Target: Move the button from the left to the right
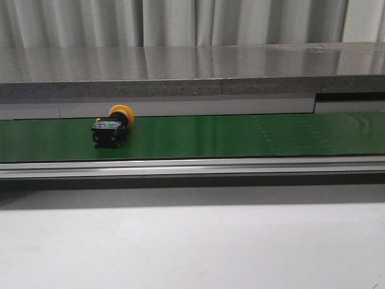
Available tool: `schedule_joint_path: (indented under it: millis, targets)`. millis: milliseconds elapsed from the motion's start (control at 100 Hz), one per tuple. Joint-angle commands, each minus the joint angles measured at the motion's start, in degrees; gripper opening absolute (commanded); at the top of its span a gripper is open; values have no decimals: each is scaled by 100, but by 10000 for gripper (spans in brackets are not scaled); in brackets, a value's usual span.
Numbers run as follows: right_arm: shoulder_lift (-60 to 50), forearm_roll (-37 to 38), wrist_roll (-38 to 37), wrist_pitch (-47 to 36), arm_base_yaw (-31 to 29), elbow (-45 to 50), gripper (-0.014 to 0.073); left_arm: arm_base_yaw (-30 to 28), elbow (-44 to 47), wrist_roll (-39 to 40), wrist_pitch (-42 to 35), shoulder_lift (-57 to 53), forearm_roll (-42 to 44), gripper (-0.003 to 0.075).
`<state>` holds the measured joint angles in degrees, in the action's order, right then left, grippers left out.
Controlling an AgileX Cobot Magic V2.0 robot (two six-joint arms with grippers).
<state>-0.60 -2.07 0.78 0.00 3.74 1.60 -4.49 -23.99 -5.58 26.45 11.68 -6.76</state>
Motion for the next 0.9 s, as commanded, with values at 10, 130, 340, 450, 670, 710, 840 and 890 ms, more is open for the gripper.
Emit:
schedule_joint_path:
  millis: [10,130,340,450,670,710,840,890]
  targets:
    - [-109,34,-1,-534,-11,-145,-67,44,-157,19,-464,64,-86,-20]
    - [7,-113,-1,-251,-11,-346,-67,44,-157,19,-464,64,-86,-20]
    - [656,-283,-1,241,-11,-1025,-67,44,-157,19,-464,64,-86,-20]
    - [1161,-283,-1,774,-11,-1542,-67,44,-157,19,-464,64,-86,-20]
    - [2384,-283,-1,2100,-11,-2781,-67,44,-157,19,-464,64,-86,-20]
    - [2649,-283,-1,2305,-11,-2974,-67,44,-157,19,-464,64,-86,-20]
    - [3427,-283,-1,3015,-11,-3667,-67,44,-157,19,-464,64,-86,-20]
    - [3719,-300,-1,3213,-11,-3891,-67,44,-157,19,-464,64,-86,-20]
